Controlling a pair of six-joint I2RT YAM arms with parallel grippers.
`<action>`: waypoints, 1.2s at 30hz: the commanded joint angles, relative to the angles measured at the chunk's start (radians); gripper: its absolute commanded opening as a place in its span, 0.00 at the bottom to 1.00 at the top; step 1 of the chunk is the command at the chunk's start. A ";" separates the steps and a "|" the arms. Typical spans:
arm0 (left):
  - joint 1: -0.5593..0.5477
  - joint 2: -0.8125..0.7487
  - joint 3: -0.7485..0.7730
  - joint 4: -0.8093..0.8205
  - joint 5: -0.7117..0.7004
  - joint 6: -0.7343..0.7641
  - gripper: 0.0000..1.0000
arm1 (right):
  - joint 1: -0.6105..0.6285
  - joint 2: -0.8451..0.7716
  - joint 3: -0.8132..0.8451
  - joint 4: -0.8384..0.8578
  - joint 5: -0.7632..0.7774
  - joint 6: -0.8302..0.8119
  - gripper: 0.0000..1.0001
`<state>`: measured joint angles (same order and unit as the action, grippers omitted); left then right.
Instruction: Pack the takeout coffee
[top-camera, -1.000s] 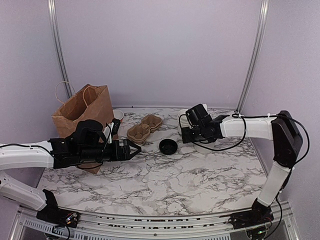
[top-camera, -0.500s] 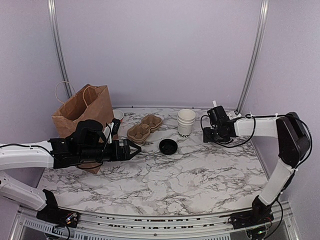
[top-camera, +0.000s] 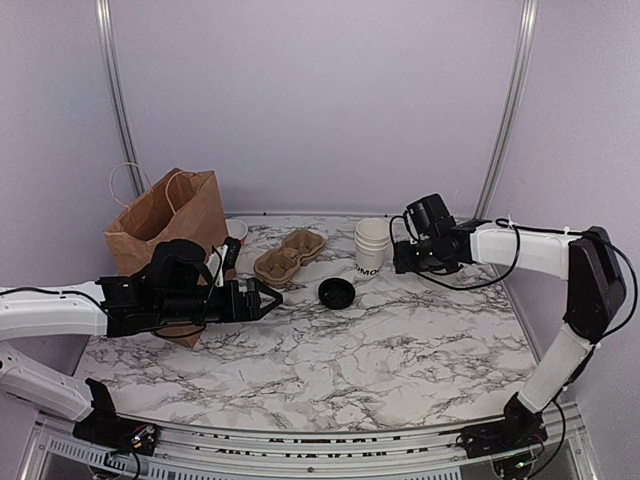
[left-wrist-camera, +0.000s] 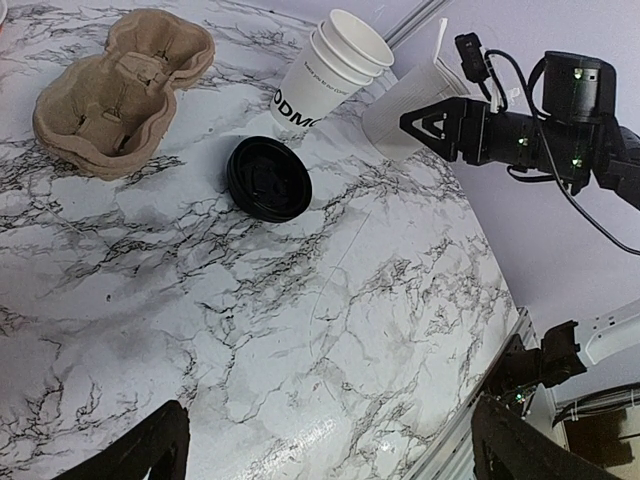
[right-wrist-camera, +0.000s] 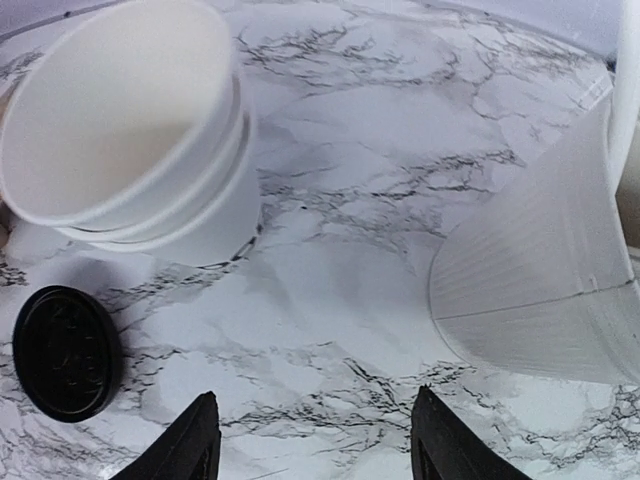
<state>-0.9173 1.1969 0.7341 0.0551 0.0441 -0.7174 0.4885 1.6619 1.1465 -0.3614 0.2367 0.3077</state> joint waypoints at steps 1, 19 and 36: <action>-0.003 -0.009 0.016 0.003 0.006 0.013 0.99 | 0.059 -0.059 0.110 -0.073 0.005 -0.017 0.63; -0.003 0.002 0.027 -0.001 0.015 -0.002 0.99 | 0.076 0.221 0.585 -0.290 -0.212 -0.159 0.50; -0.003 0.001 0.052 -0.034 0.003 -0.001 0.99 | 0.080 0.393 0.742 -0.320 -0.155 -0.206 0.37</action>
<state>-0.9173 1.1969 0.7559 0.0391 0.0513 -0.7185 0.5610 2.0274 1.8378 -0.6682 0.0570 0.1181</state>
